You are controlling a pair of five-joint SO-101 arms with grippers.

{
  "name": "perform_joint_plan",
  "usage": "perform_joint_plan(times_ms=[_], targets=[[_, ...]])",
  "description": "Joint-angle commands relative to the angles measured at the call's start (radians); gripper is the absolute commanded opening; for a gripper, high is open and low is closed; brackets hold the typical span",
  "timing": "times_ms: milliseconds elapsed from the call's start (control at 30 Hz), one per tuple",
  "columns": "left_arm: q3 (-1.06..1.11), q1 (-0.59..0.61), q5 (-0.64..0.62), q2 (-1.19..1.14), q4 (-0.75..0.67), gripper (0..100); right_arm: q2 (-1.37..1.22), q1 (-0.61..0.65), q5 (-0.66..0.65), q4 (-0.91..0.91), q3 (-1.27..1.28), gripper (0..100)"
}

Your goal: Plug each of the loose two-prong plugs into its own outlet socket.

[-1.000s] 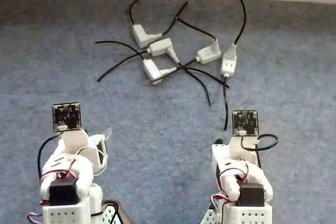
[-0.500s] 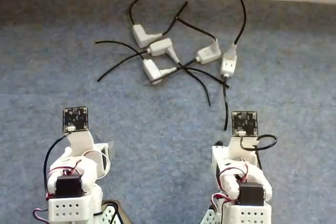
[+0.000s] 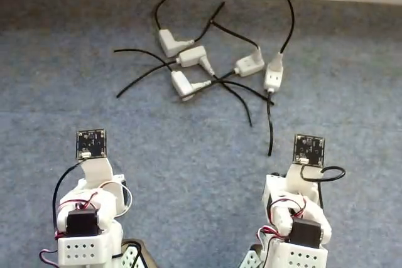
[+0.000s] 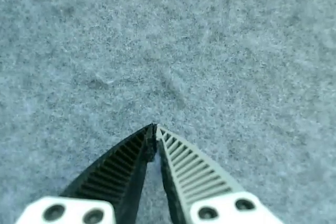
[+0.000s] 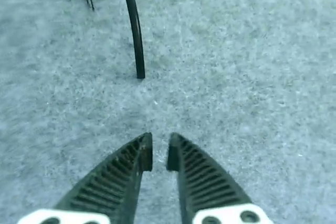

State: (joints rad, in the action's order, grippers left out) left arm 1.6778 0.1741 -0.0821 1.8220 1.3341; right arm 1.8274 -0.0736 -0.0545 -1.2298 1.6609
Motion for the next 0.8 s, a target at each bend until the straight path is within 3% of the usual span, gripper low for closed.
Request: perform_joint_plan(times_ms=[0, 767], targets=[[0.016, 0.007, -0.005, 0.005, 0.002, 1, 0.005, -0.012, -0.011, -0.005, 0.147, 3.6], [0.016, 0.005, -0.005, 0.005, 0.002, 1, 0.005, -0.012, -0.008, -0.013, 0.147, 3.6]])
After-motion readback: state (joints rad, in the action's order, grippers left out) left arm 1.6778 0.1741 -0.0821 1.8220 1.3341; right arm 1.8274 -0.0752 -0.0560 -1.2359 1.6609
